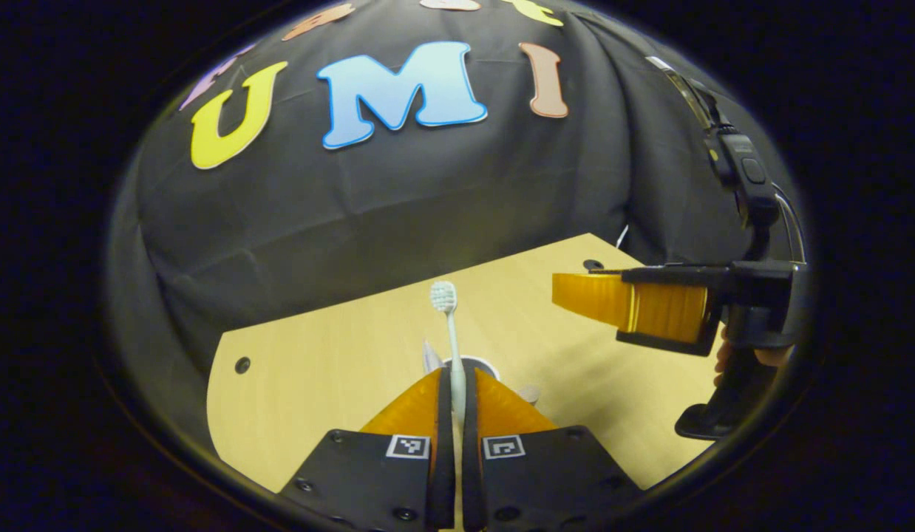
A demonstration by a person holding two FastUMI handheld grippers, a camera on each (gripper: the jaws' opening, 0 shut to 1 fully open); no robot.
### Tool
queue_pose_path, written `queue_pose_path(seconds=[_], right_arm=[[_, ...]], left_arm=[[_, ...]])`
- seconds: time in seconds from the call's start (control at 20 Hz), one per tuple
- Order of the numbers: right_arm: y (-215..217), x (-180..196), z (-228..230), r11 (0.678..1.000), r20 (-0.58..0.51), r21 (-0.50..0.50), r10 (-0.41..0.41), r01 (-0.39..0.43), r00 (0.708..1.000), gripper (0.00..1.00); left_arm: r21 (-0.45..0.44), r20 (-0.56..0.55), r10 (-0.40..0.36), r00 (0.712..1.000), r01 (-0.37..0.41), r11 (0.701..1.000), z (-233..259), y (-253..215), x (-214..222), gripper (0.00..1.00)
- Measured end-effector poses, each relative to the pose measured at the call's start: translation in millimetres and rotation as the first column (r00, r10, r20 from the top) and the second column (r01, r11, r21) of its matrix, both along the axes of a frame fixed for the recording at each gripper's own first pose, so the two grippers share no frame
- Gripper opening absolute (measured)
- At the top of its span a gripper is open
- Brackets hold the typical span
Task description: Put the toothbrush and toothpaste on the desktop into the cup, then pick up the cup and place it on the coaster on the desktop.
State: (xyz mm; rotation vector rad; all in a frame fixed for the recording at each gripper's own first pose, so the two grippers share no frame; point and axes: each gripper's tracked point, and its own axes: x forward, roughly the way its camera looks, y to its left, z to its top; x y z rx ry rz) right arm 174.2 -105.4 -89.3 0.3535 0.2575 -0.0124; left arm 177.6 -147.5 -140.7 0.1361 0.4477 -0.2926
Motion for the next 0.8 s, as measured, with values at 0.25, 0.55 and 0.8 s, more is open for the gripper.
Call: queue_pose_path(seconds=[0.25, 0.55, 0.8], right_arm=[[-28.8, -6.3, -5.9, 0.999, -0.016, -0.002, -0.045, 0.045, 0.999, 0.58], [-54.5, -14.0, -13.7, 0.996, -0.036, 0.001, -0.087, 0.087, 0.996, 0.58], [-71.2, -18.3, -22.1, 0.994, -0.059, -0.003, -0.106, 0.106, 0.993, 0.58]], left_arm=[[0.005, 0.049, -0.066, 0.997, 0.066, 0.998, 13.7, -36.8, 22.7, 0.12], [0.045, 0.109, -0.112, 0.988, 0.107, 0.993, 26.3, -59.8, 49.7, 0.12], [0.078, 0.162, -0.109, 0.981, 0.098, 0.992, 34.3, -61.0, 70.5, 0.12]])
